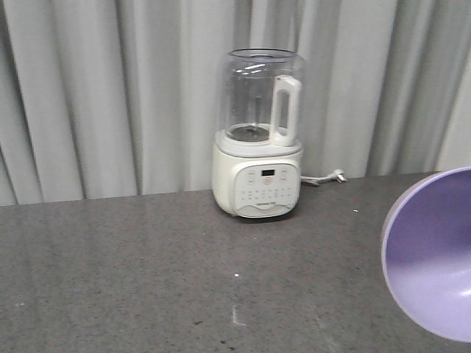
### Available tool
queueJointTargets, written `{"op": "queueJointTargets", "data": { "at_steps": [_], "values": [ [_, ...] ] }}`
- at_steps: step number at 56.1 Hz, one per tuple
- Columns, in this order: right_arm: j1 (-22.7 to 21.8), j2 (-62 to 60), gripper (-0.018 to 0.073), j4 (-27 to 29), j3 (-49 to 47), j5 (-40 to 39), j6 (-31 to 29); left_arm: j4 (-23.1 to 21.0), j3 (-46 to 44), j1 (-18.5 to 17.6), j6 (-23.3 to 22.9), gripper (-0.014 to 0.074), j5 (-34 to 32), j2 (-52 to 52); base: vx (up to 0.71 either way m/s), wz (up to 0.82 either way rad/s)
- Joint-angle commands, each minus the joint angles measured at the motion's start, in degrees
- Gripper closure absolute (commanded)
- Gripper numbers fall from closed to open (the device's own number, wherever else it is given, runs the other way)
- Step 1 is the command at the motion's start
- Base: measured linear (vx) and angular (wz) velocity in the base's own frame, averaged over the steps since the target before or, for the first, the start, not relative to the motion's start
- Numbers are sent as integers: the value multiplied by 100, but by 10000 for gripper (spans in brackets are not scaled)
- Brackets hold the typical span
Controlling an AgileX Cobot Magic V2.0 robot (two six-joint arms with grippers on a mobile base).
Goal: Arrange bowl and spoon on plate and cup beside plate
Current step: 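Drive the base to the counter with the blue plate and cup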
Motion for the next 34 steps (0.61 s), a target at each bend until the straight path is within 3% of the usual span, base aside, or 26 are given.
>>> {"op": "queueJointTargets", "data": {
  "at_steps": [1,34],
  "values": [
    [-19,-21,568,124,-177,-235,-43,-142,-150,-31,4,594,-310,11,-14,-57],
    [-19,-21,568,124,-177,-235,-43,-142,-150,-31,4,594,-304,11,-14,-53]
  ]
}}
